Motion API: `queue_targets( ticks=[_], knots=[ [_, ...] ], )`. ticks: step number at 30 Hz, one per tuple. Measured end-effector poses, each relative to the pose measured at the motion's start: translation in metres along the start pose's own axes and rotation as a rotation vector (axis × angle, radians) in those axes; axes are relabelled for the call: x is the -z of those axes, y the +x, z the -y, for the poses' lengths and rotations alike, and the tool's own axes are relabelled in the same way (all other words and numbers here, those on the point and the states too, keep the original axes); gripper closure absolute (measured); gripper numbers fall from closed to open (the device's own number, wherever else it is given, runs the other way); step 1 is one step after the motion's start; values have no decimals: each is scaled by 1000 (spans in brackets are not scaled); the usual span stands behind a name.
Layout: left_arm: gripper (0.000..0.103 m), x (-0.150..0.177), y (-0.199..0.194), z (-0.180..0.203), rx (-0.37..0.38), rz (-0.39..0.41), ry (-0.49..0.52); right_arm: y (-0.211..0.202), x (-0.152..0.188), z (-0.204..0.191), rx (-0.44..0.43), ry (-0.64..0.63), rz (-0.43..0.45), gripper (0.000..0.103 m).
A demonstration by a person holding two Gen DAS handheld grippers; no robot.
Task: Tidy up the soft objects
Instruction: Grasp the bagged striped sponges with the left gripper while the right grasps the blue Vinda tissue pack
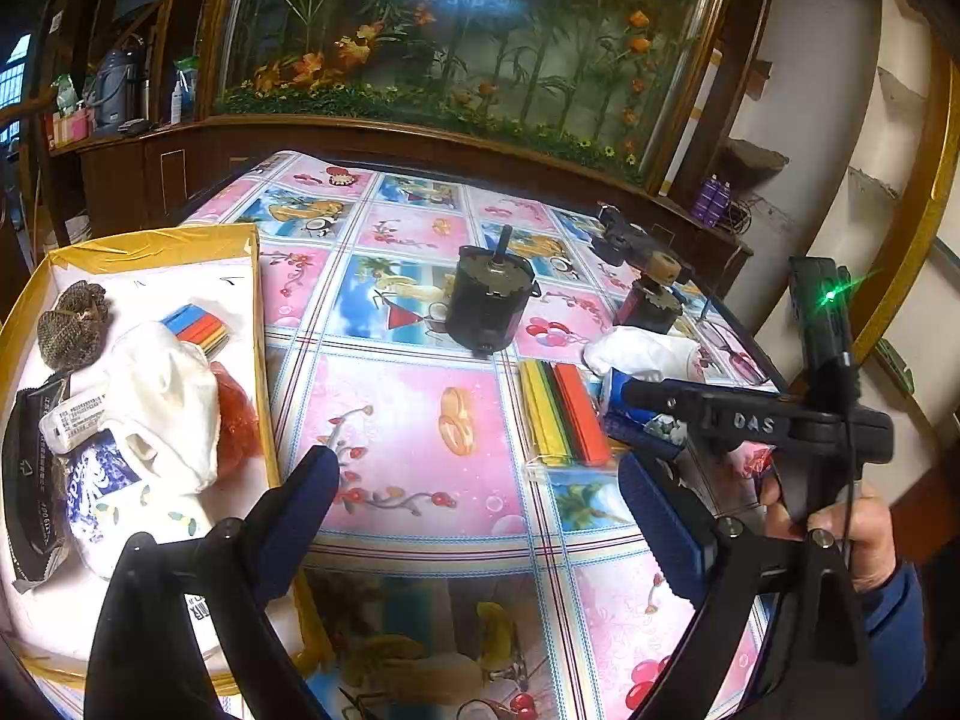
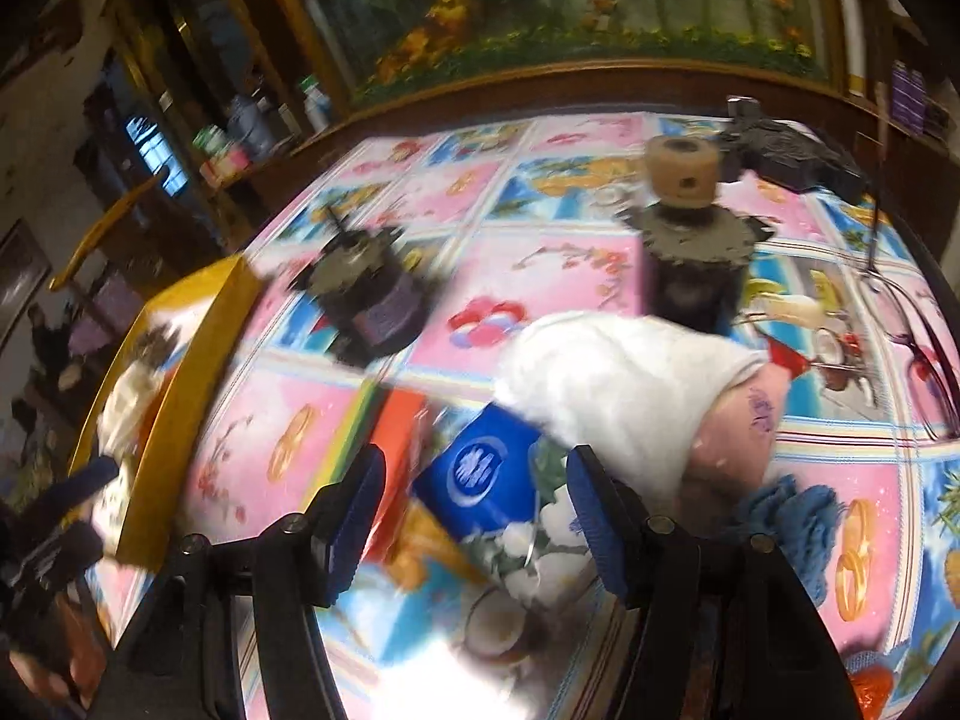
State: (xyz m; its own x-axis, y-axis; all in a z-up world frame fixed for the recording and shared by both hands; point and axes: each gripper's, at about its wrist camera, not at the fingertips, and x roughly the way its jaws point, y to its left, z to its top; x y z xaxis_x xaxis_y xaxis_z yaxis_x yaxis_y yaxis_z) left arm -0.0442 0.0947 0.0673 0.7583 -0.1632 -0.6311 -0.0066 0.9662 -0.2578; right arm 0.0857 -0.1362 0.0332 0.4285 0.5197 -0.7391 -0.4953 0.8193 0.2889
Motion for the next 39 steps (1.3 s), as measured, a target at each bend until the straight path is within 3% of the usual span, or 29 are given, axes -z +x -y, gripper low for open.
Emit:
queue_targets(
  ticks=[2, 4, 7, 9, 12, 16, 25, 28, 31, 34, 39],
  knots=[
    [9, 0, 1, 2, 0, -4, 5, -7, -1, -1, -2, 2, 35, 35],
    [9, 0, 4, 4, -1, -10, 11, -8, -2, 5, 29, 28, 55, 26],
    [9, -1, 11, 9, 10, -33, 19, 6, 0, 11, 35, 52, 2, 26],
    [9, -1, 15, 12, 17, -50, 19, 11, 1, 4, 90, 4, -7, 26],
    [9, 0, 18, 14, 24, -67, 22, 12, 8, -9, 82, -73, -45, 25],
    [9, -1, 18, 16, 9, -71, 33, 11, 20, -26, 142, -192, -78, 38],
    [9, -3, 29, 23, 8, -90, 43, 31, 16, -22, 211, -170, -87, 37],
    [9, -2, 33, 25, 6, -102, 47, 27, 19, -30, 205, -177, -95, 44],
    [9, -3, 40, 25, -2, -121, 43, 14, 16, -29, 210, -156, -61, 45],
    [9, -6, 49, 27, 0, -145, 41, -11, 10, -14, 140, -69, 5, 45],
    [9, -15, 73, 32, 14, -208, 4, -40, 2, 13, 100, 74, 104, 45]
  ],
)
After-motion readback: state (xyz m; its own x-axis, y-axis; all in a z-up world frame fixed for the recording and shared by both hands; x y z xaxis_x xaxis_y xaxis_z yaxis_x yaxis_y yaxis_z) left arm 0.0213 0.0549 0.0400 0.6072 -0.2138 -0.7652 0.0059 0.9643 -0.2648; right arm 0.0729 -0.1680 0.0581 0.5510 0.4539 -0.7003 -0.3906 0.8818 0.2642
